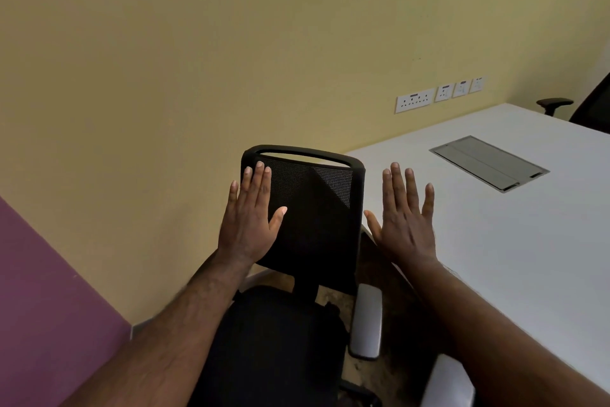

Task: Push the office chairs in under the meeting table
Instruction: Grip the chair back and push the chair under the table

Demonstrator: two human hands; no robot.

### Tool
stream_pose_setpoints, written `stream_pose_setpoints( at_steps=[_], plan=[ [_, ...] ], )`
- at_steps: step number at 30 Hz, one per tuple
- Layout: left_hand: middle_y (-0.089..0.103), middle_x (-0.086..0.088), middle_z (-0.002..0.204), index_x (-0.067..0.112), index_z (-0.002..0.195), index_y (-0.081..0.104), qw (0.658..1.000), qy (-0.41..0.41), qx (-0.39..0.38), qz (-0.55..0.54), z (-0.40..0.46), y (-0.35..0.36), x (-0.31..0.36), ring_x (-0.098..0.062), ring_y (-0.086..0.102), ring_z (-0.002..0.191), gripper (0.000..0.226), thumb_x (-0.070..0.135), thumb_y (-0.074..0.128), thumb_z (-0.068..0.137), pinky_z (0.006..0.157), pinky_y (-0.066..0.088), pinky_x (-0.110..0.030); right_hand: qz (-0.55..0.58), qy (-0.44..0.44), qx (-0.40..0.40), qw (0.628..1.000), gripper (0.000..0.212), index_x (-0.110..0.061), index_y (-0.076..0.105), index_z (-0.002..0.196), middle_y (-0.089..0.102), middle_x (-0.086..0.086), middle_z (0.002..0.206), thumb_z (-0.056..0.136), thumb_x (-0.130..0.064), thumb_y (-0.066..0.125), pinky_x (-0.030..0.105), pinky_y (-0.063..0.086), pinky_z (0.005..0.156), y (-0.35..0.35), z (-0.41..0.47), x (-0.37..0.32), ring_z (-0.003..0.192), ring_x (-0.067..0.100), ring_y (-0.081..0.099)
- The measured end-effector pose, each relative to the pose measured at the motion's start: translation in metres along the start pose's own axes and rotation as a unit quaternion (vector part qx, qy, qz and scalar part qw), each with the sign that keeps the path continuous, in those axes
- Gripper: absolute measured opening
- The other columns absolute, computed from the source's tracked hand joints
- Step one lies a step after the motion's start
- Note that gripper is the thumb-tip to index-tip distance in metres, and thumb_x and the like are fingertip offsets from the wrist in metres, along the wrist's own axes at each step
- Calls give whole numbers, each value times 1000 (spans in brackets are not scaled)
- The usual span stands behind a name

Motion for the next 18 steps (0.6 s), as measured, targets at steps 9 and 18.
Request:
stream_pose_setpoints(
  at_steps=[9, 18],
  plan=[
    [0, -9, 164, 9, 155, 4, 999, 28, -10, -25, 59, 39, -33, -24, -1, 150, 76, 47, 37, 98, 121, 4, -43, -38, 32, -10, 999, 78, -11, -2, 154, -7, 10, 163, 95, -56, 22, 58, 1, 117, 20, 43, -15, 149, 28, -11],
    [-1, -7, 163, 8, 154, 4, 996, 55, -16, -68, 105, 71, -63, -23, -1, 150, 77, 42, 45, 98, 121, 7, -44, -66, 50, -14, 996, 80, -11, -3, 154, -8, 10, 163, 95, -58, 24, 57, -2, 117, 40, 80, -40, 149, 27, -12]
  ],
)
Point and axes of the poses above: each hand's wrist, its own z-axis towards the middle knuckle, its own y-axis out of the palm, x = y × z, the point moved 6 cm from there along z, towards the middle knuckle
